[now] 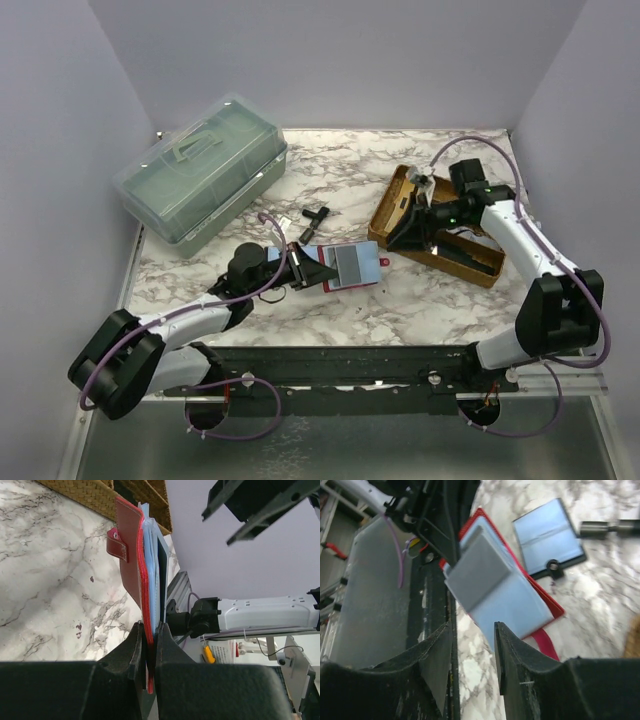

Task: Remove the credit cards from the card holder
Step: Remove the credit card from the card holder.

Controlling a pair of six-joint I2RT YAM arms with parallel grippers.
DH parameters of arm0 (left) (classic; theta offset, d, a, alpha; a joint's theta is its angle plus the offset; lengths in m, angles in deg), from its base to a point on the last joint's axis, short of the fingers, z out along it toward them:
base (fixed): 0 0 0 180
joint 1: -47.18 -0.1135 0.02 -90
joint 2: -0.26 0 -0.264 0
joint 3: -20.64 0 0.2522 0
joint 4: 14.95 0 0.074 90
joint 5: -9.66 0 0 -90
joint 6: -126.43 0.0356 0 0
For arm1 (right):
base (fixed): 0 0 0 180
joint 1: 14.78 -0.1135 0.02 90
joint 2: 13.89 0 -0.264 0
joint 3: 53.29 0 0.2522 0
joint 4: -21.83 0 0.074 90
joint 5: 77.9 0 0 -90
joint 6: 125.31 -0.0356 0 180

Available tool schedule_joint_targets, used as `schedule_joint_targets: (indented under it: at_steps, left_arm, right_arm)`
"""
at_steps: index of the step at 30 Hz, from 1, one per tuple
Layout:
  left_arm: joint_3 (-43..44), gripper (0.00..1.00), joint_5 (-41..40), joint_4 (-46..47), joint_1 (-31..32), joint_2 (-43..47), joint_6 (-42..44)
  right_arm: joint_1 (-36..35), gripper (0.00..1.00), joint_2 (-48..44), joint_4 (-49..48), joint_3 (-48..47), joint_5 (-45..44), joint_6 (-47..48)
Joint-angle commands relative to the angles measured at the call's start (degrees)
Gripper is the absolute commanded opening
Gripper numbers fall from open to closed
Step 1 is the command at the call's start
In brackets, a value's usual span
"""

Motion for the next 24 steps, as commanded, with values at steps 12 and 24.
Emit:
schedule_joint_targets:
  at_steps: [12, 24]
  left_arm:
    - [4.76, 0.0, -16.86, 0.77, 8.23, -4.6, -6.26]
    - [10.55, 0.0, -30.48, -14.44, 12.58, -3.26, -7.68]
  right_arm:
    - [-19.17, 0.64, 1.16, -16.89, -0.22, -22.86, -33.16]
    - [-23.77, 0.75, 0.07, -18.9, 1.65, -32.52, -34.69]
